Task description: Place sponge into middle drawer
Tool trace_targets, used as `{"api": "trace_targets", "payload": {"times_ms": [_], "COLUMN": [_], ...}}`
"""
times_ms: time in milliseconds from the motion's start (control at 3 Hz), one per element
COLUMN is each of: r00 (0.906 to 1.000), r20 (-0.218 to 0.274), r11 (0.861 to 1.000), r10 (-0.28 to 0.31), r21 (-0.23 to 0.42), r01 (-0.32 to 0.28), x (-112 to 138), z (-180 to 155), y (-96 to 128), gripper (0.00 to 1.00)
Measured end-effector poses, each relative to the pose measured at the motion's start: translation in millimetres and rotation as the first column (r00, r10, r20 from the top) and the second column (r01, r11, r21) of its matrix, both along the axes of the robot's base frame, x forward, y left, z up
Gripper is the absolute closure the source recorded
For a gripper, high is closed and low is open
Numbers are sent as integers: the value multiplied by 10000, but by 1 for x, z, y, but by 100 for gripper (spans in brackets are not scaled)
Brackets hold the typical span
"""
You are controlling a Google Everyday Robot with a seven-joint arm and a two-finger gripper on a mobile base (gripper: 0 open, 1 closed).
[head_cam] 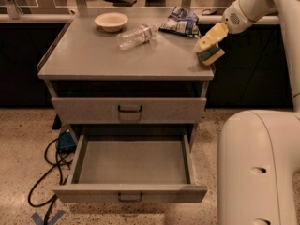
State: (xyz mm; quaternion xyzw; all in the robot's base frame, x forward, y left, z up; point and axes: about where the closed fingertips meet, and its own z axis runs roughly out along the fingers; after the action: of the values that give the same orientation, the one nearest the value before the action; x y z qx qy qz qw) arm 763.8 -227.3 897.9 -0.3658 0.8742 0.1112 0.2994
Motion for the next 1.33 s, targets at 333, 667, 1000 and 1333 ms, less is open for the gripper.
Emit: {"api": "trace_targets", "payload": {"times_ms": [333, 667, 1000, 1333], "r00": [9992, 9961, 9961, 9961], "r20": [-368, -867, -867, -867], "r11": [9998, 9981, 9981, 9981], "r10": [-128, -140, -140, -140], "r21": [-173, -602, -602, -602], "r01": [122, 88, 88, 88], "x": [5, 12, 12, 12], "z": [-20, -45, -45, -45], "y": [-1, 6, 6, 6], "gripper": [0, 0, 0, 19]}}
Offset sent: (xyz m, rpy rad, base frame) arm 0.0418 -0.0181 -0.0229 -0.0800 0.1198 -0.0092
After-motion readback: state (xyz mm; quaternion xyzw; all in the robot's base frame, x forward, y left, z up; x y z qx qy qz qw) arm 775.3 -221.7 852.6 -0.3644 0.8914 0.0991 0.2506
